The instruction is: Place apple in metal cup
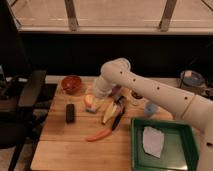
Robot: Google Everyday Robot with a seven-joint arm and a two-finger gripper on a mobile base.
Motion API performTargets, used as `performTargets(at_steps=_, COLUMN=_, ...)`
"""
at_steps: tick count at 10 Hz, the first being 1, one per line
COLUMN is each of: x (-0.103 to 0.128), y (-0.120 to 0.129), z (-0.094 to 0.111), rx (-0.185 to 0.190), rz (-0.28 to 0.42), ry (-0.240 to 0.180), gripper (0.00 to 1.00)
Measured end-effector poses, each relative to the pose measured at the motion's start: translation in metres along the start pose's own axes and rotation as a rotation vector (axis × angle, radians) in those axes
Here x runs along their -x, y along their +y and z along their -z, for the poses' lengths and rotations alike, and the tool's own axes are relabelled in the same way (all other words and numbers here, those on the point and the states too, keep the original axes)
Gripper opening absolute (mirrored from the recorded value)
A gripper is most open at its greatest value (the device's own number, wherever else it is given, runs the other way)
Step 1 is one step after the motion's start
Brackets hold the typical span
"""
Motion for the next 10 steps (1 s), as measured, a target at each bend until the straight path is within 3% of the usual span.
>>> performTargets(at_steps=3, x=-0.025, y=-0.012, z=0.031, rx=-0.058, rz=-0.062, ry=0.042, gripper=0.0)
performTargets(at_steps=7, x=-0.088, y=-0.018, z=0.096, rx=-0.145, rz=-0.177, ry=0.112, gripper=0.0)
performTargets(at_steps=10, x=-0.133, y=-0.019, z=0.127, rx=-0.187, rz=-0.278, ry=0.143, gripper=0.0)
